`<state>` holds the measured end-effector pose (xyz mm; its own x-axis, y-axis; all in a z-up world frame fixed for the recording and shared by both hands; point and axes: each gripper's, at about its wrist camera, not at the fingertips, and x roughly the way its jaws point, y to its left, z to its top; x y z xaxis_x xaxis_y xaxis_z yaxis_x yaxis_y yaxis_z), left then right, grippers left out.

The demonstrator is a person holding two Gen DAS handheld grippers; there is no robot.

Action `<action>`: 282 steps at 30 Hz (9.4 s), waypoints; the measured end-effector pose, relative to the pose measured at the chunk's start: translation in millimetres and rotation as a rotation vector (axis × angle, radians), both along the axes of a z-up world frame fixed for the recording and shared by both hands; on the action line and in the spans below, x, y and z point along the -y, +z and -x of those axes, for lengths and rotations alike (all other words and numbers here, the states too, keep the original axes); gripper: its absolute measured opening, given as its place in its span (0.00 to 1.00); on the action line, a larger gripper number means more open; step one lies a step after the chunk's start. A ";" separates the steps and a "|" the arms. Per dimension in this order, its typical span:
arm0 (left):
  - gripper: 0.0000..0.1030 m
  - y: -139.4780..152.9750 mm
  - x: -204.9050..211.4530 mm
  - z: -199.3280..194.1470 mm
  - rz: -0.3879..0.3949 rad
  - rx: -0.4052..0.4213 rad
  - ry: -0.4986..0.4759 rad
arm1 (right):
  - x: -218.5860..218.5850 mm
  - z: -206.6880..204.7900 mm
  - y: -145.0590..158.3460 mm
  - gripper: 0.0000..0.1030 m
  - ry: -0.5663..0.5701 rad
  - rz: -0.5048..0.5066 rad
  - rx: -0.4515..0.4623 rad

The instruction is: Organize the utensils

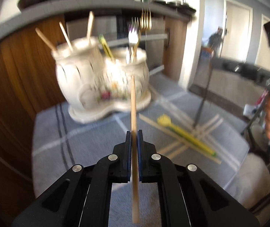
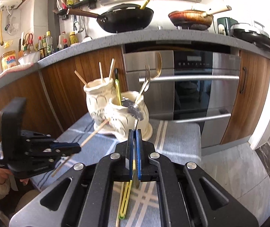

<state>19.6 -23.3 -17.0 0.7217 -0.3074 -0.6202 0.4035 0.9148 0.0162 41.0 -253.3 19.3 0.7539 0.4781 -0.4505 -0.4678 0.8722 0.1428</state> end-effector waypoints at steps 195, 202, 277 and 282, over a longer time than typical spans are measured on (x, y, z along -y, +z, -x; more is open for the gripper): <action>0.02 -55.1 59.2 -33.8 -0.057 -0.377 0.083 | 59.9 4.5 -79.3 0.09 -0.037 0.018 -0.300; 0.18 -49.5 35.0 -33.2 0.017 -0.369 0.158 | 51.1 3.5 -81.1 0.09 -0.032 0.017 -0.306; 0.04 128.3 -45.4 -107.9 0.399 0.545 0.125 | -45.9 -126.6 45.3 0.09 0.000 -0.353 0.062; 0.04 115.1 -34.5 -130.7 0.334 0.558 0.146 | -55.4 -135.8 29.0 0.09 0.029 -0.359 0.082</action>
